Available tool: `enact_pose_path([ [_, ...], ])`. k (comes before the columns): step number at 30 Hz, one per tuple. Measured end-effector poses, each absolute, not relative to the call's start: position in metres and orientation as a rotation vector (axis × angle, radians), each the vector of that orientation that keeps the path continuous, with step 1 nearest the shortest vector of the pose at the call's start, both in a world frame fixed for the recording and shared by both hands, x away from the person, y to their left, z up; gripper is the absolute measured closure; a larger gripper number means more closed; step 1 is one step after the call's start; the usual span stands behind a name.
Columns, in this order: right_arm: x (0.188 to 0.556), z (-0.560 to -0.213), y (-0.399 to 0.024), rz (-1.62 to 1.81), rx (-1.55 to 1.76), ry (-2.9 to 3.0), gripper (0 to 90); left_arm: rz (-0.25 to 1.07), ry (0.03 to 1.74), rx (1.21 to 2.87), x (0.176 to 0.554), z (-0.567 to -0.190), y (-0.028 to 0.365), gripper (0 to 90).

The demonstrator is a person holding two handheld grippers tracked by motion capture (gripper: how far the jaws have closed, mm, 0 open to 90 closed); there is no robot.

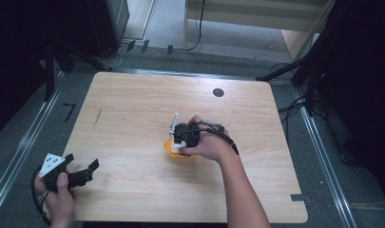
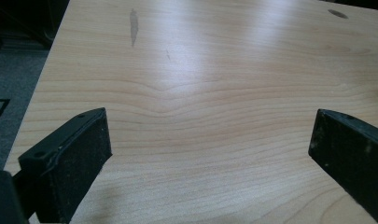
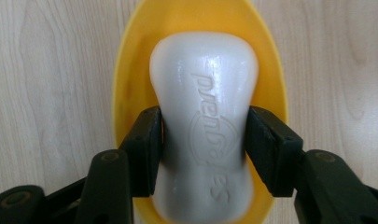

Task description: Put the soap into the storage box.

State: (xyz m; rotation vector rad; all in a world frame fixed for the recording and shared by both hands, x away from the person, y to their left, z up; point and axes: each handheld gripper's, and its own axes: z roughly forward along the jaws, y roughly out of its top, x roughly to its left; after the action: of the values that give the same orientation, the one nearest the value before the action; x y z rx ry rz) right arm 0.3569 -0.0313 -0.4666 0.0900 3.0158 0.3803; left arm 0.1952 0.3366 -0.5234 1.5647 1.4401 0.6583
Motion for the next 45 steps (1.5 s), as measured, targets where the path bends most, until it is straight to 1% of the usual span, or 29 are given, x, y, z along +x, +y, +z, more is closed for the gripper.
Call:
enact_pose_path([
  [1, 0.358, -0.462, -0.033, 0.412, 0.126, 3.009, 45.1, 0.658, 1.441, 1.564, 0.195, -0.523, 0.337, 0.0],
  [9, 0.358, -0.452, -0.044, 0.462, 0.163, 2.984, 43.9, 0.657, 1.440, 1.565, 0.195, -0.523, 0.337, 0.0],
  [19, 0.357, -0.436, -0.076, 0.543, 0.286, 2.944, 42.5, 0.663, 1.440, 1.570, 0.195, -0.523, 0.336, 0.0],
  [30, 0.354, -0.429, -0.105, 0.574, 0.395, 2.911, 38.8, 0.665, 1.438, 1.573, 0.195, -0.523, 0.336, 0.0],
  [34, 0.351, -0.428, -0.115, 0.573, 0.432, 2.904, 36.2, 0.669, 1.437, 1.574, 0.195, -0.523, 0.335, 0.0],
  [35, 0.349, -0.427, -0.120, 0.578, 0.456, 2.895, 34.1, 0.668, 1.438, 1.575, 0.195, -0.523, 0.335, 0.0],
  [36, 0.349, -0.427, -0.120, 0.578, 0.456, 2.895, 34.1, 0.668, 1.438, 1.575, 0.195, -0.523, 0.335, 0.0],
  [37, 0.347, -0.426, -0.125, 0.590, 0.478, 2.878, 31.3, 0.669, 1.437, 1.578, 0.195, -0.523, 0.335, 0.0],
  [38, 0.347, -0.426, -0.125, 0.590, 0.478, 2.878, 31.3, 0.670, 1.437, 1.577, 0.195, -0.523, 0.335, 0.0],
  [41, 0.344, -0.428, -0.137, 0.621, 0.524, 2.845, 27.6, 0.670, 1.437, 1.577, 0.195, -0.523, 0.335, 0.0],
  [45, 0.341, -0.432, -0.146, 0.632, 0.563, 2.832, 25.9, 0.669, 1.437, 1.577, 0.195, -0.523, 0.335, 0.0],
])
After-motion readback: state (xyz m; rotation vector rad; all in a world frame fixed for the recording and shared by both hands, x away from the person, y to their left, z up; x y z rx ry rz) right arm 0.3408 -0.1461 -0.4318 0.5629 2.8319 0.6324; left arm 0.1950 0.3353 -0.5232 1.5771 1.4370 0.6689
